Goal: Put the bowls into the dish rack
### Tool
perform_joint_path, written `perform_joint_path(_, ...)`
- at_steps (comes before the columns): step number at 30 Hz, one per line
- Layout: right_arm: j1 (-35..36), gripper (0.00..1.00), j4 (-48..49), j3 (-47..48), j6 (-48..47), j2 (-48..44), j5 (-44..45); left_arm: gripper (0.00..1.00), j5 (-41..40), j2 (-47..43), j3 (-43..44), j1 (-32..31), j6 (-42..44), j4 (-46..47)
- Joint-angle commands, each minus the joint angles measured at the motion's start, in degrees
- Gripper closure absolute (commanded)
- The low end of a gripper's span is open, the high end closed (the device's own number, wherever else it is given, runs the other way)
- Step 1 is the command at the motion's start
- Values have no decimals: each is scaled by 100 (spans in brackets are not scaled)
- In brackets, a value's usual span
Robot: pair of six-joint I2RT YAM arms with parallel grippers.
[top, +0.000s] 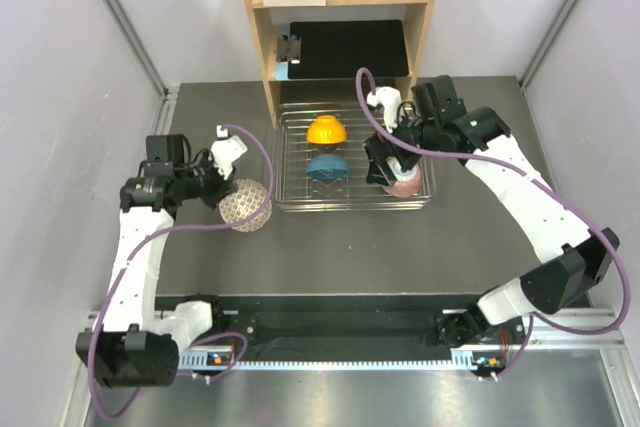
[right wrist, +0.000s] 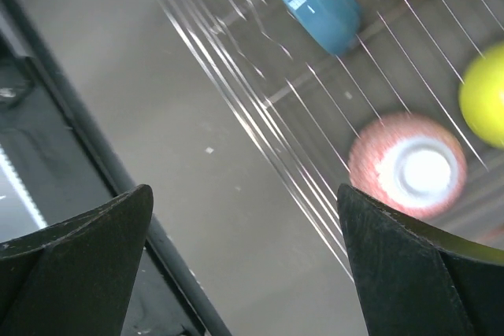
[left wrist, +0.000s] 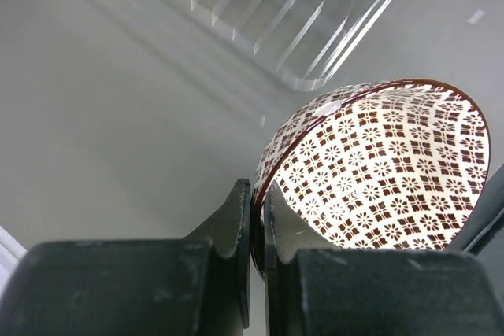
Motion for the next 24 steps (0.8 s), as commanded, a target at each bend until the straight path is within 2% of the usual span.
perform_joint_path(1,-49,0,-59,656,-28,142,-1032,100,849,-132,633,-352,-283,-130)
perform_joint_path(6,-49,0,-287,1315,-81,738,-1945,100,305,-35,651,-1249,-864,967)
perform_joint_path(11,-41,0,-358,1589,-81,1407,-2931,100,-336,229,765,-2154,-1136,1513)
perform_joint_path(24,-23,0,-568,2019,-195,2339,-4144,100,-900,440,915,-2850,-1523,2314)
